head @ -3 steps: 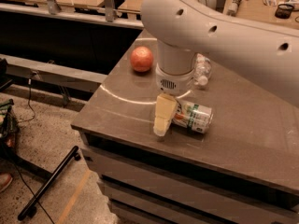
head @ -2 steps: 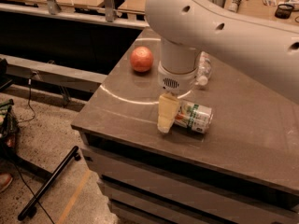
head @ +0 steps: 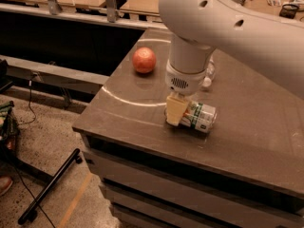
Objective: Place 7up can upright
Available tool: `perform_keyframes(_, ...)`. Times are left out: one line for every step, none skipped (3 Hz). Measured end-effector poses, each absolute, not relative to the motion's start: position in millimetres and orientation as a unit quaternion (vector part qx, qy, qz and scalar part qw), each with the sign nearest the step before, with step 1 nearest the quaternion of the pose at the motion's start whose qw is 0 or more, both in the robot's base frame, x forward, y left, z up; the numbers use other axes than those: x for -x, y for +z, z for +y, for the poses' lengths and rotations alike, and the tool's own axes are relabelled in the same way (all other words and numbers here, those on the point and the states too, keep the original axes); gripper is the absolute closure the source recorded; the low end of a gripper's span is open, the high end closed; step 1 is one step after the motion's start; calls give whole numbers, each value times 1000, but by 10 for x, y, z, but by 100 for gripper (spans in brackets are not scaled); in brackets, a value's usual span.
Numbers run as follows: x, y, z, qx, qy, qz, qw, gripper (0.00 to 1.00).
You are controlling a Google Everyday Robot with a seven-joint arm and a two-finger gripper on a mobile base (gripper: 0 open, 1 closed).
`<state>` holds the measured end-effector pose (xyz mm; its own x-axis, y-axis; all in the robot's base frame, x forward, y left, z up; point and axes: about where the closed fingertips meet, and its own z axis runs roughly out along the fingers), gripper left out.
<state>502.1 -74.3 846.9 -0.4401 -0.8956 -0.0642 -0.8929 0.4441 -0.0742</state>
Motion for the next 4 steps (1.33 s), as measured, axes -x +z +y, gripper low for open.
perform_keyframes(-5028, 8508, -714, 537, 7, 842, 55, 87)
perform_keyframes(-5114, 8648, -766, 536, 66, 837, 91, 100)
perform_keyframes(-5187, 8884, -826, 526, 129, 829, 140, 100)
perform_keyframes(-5235, 9094, -924, 505, 209, 812, 207, 100)
